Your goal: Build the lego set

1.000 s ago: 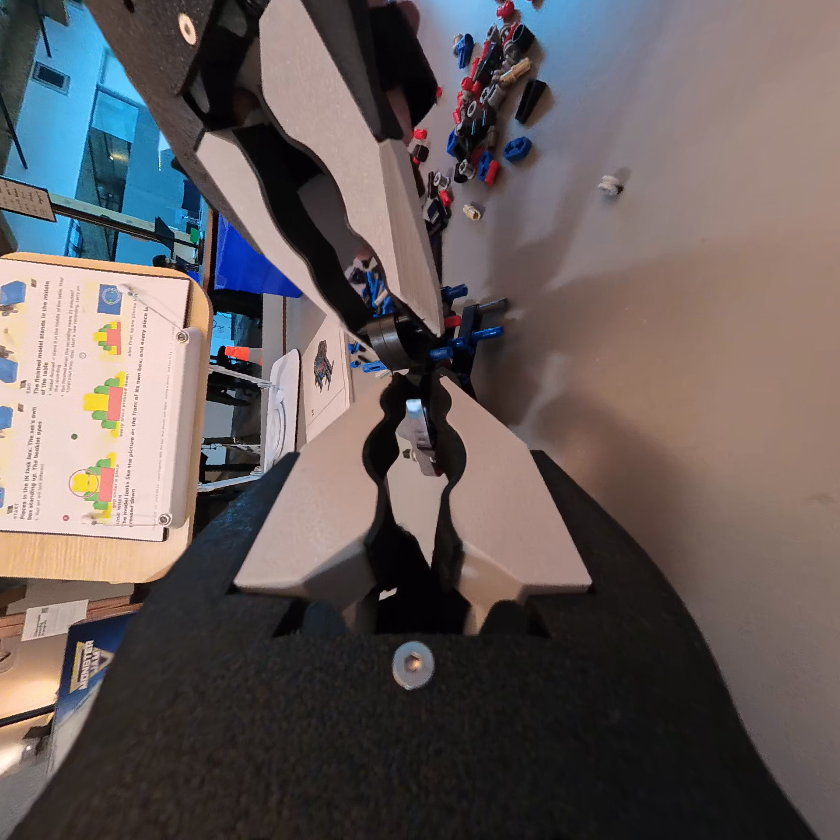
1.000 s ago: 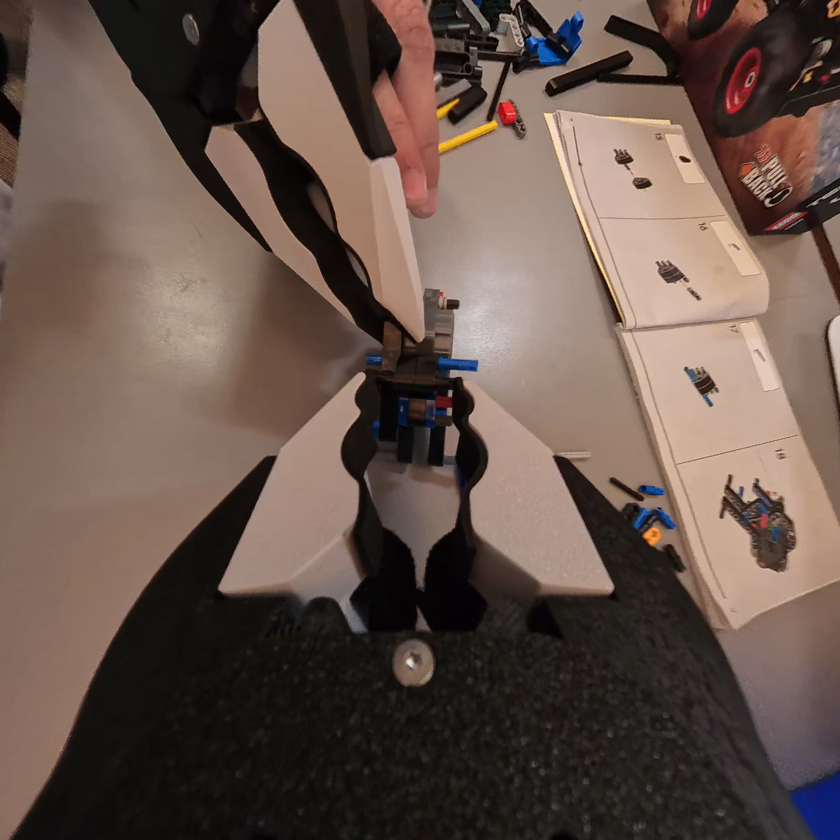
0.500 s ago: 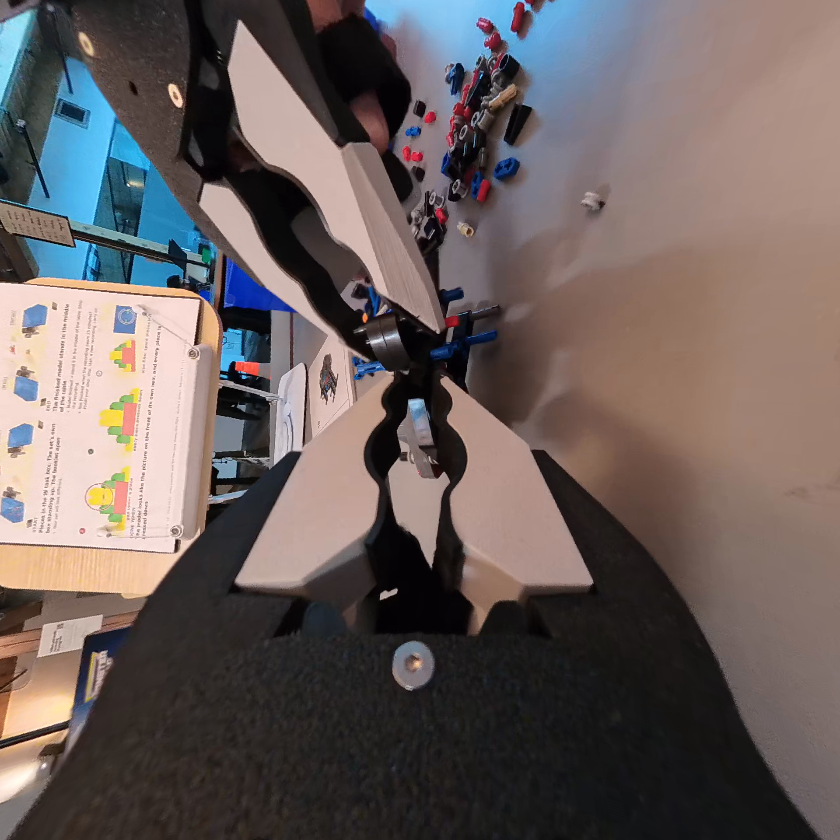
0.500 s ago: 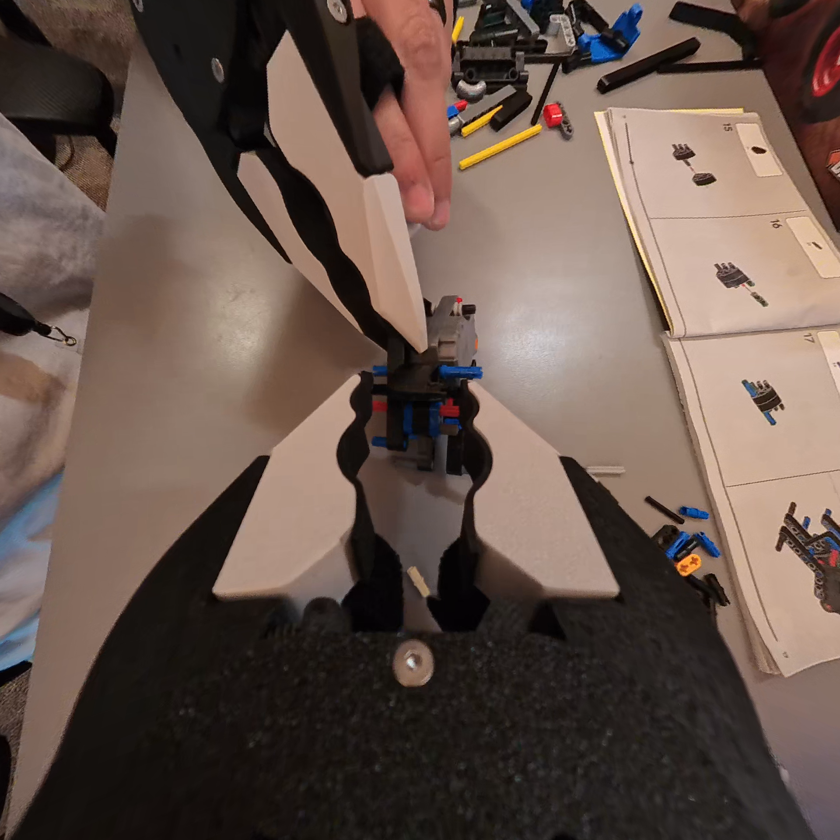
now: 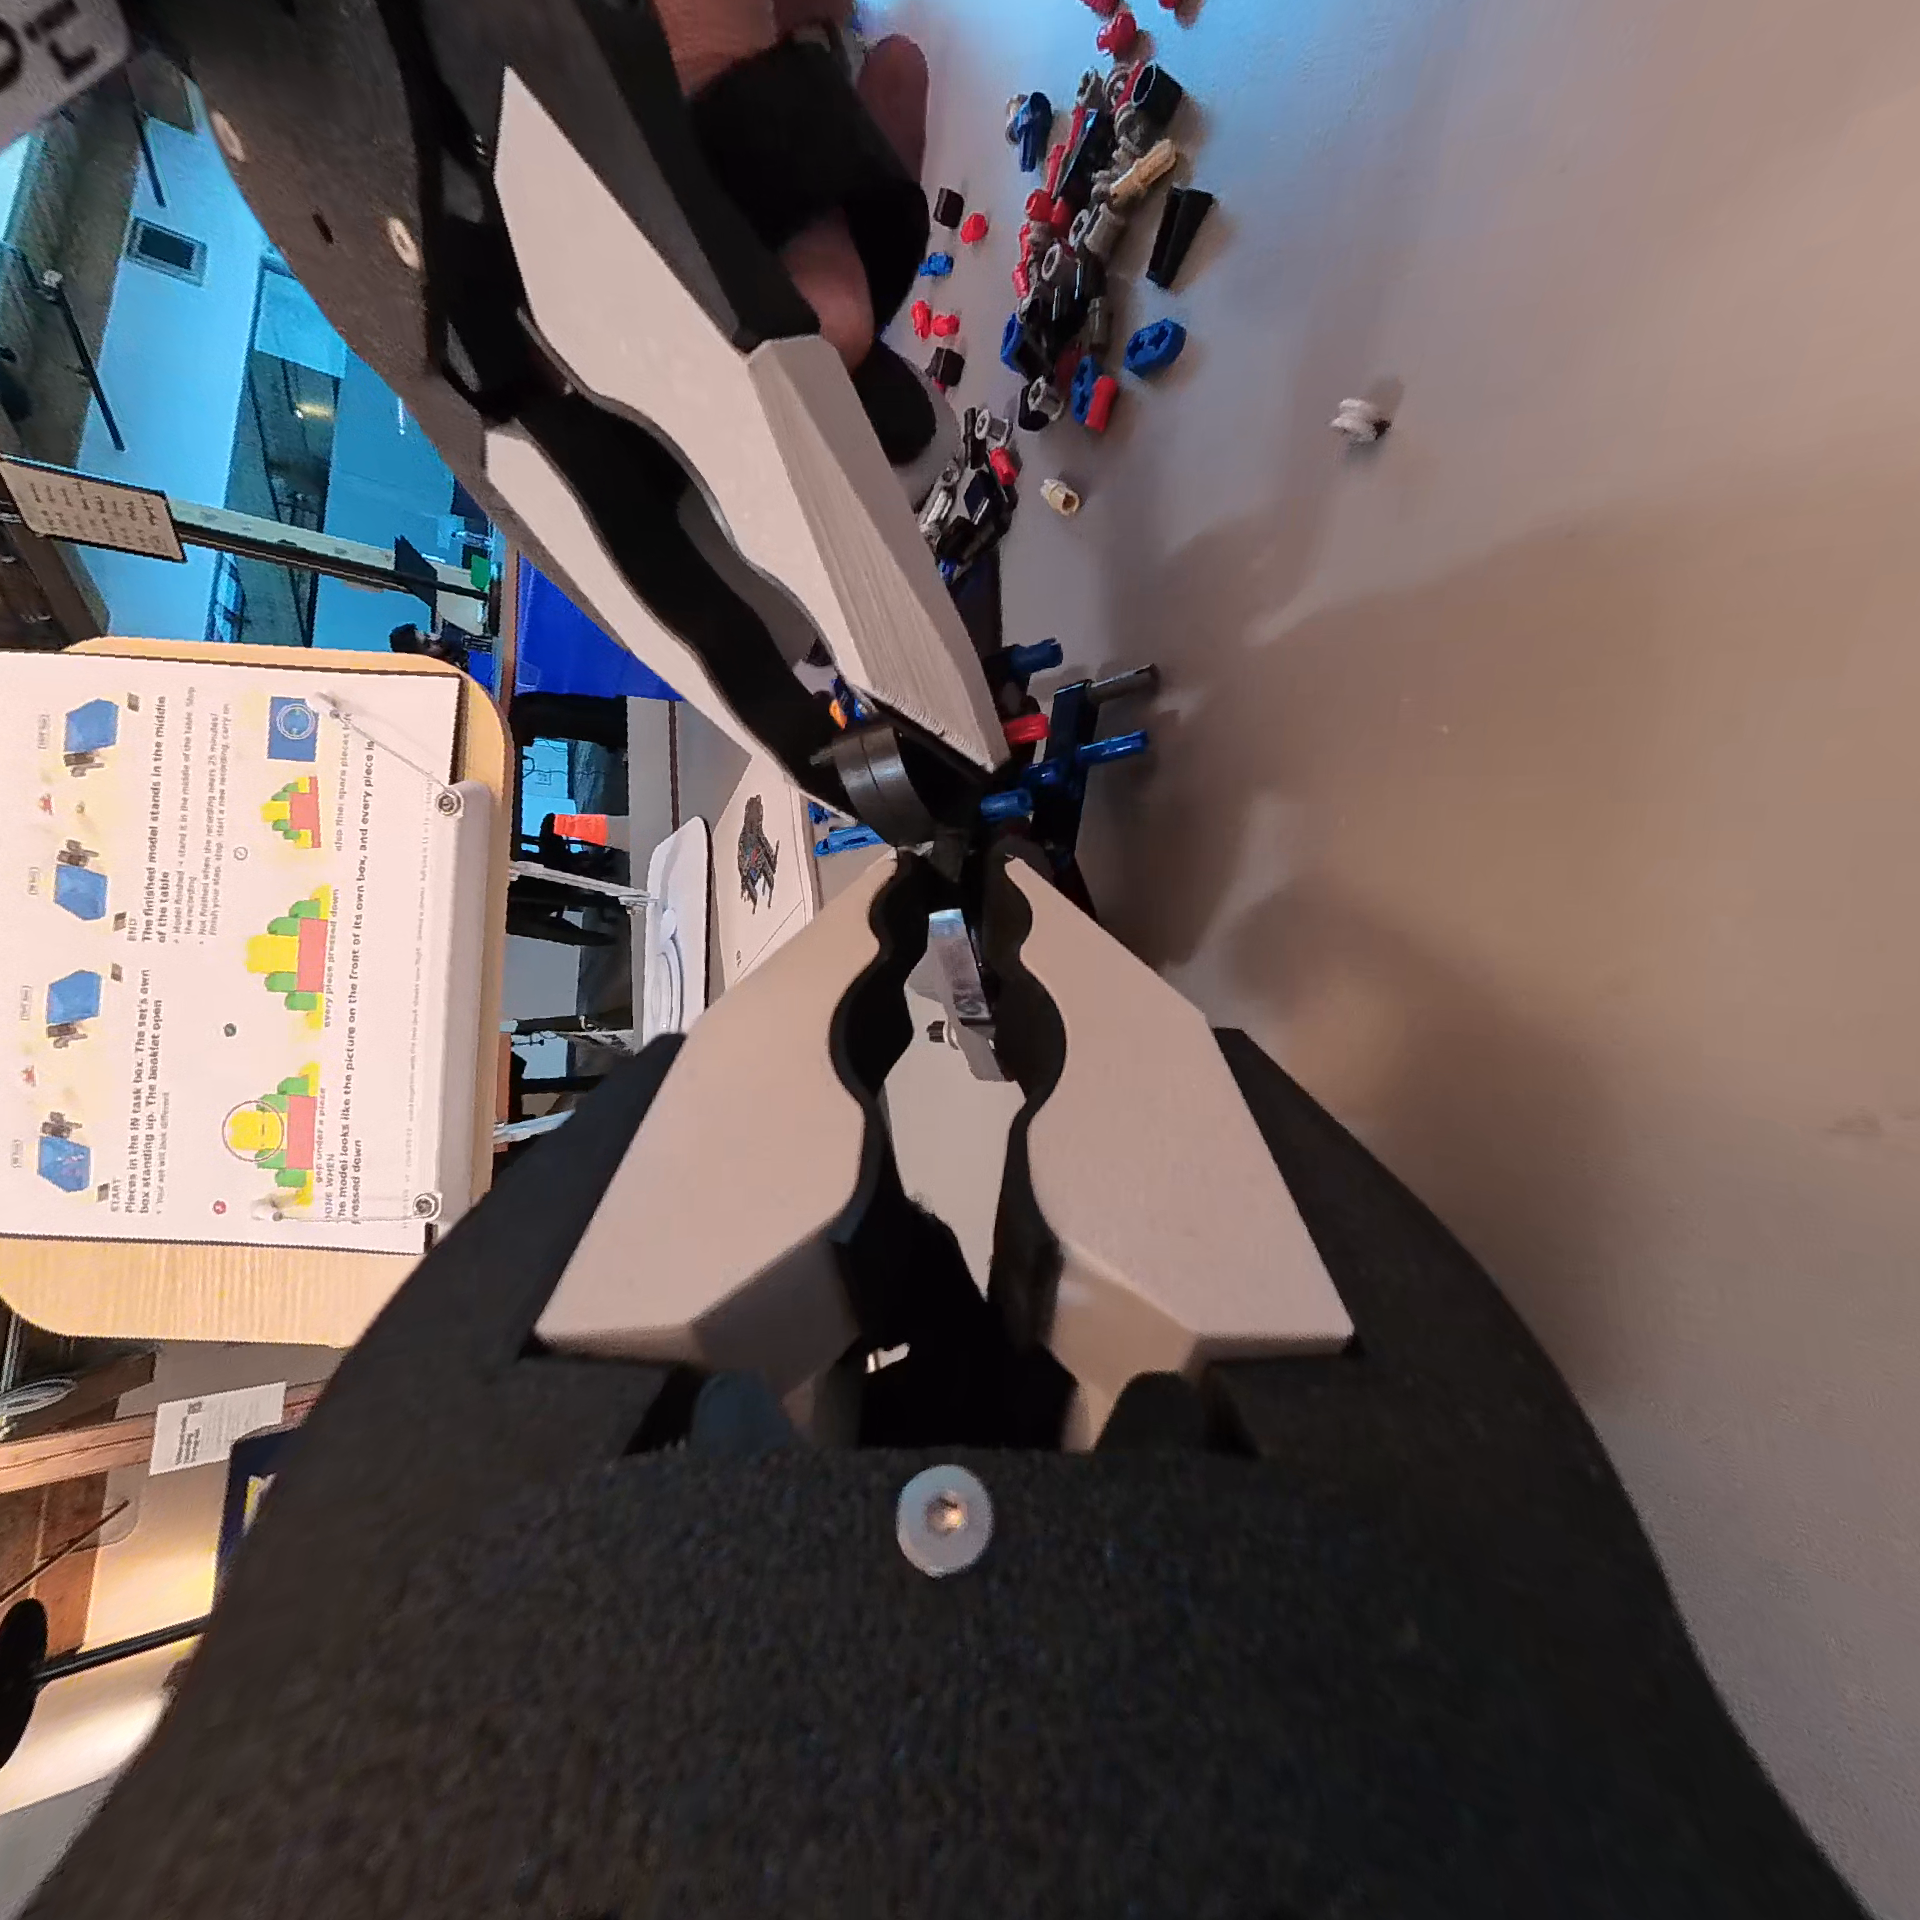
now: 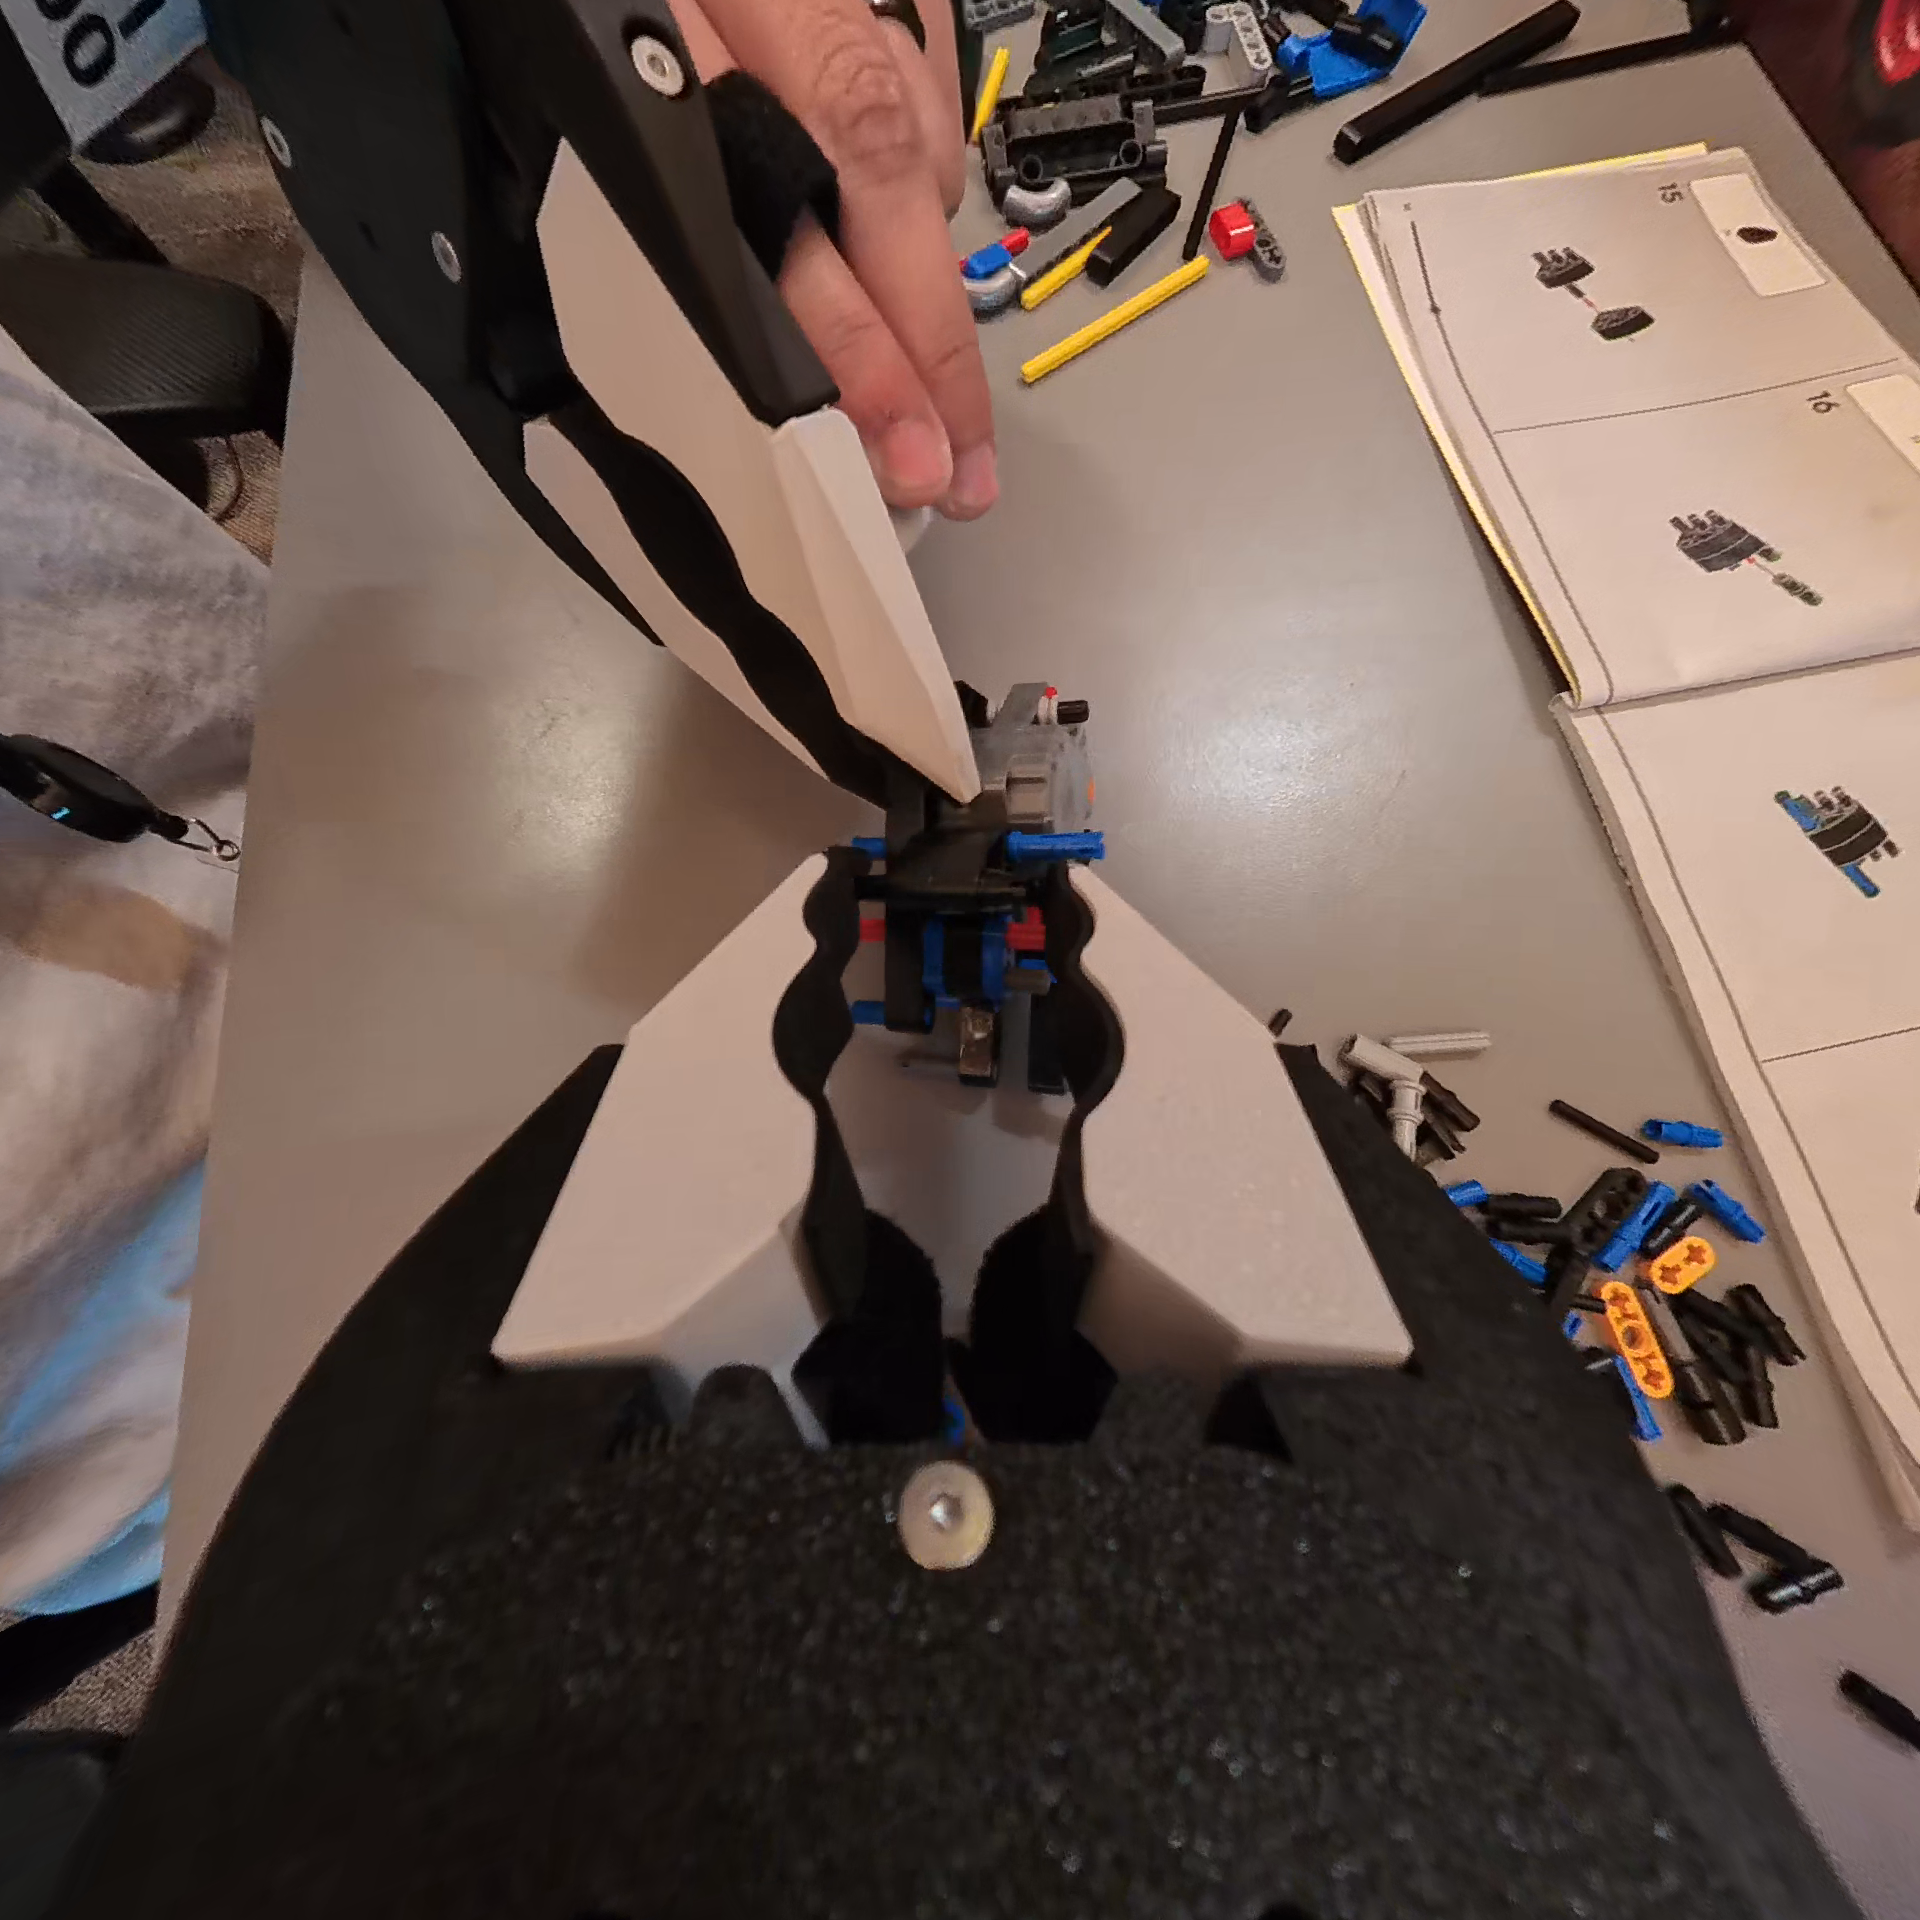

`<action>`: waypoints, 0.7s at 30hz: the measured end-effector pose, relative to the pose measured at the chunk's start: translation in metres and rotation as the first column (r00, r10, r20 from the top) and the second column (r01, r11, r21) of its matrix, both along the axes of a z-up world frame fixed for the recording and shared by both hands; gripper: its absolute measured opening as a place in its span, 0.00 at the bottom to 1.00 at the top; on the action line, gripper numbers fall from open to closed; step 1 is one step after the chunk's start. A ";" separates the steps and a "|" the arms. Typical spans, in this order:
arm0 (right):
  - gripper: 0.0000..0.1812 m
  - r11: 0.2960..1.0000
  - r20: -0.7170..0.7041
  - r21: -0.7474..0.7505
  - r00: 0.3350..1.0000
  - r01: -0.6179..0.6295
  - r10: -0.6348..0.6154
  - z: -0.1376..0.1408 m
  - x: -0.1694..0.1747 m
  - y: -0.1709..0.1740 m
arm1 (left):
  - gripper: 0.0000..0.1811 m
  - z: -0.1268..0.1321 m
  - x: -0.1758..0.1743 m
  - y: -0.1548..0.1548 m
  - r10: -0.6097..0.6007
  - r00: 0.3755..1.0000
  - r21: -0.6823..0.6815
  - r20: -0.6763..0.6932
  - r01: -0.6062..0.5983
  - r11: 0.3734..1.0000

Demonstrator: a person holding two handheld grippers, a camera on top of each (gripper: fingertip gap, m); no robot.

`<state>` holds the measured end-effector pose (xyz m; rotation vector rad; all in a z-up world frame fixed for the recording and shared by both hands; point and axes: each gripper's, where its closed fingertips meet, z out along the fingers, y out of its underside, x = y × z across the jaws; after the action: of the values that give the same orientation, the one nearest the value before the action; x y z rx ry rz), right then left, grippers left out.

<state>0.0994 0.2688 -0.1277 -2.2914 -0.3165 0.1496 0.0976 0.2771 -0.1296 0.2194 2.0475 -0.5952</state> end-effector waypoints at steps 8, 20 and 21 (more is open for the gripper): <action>0.19 1.000 -0.036 0.025 0.999 0.015 -0.014 -0.001 0.001 0.001 | 0.05 -0.001 0.002 0.000 0.006 1.000 -0.005 -0.004 -0.007 1.000; 0.19 0.999 -0.089 -0.001 0.995 0.054 -0.054 0.001 0.000 0.001 | 0.05 -0.001 0.001 0.000 0.000 0.997 -0.061 -0.074 -0.005 0.998; 0.19 0.999 -0.051 -0.001 0.998 0.048 -0.048 0.001 0.000 0.000 | 0.05 -0.001 0.000 -0.001 -0.002 0.997 -0.069 -0.083 -0.003 0.998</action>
<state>0.0996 0.2691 -0.1263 -2.2892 -0.2344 0.1832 0.0980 0.2763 -0.1306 0.1557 2.1026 -0.6837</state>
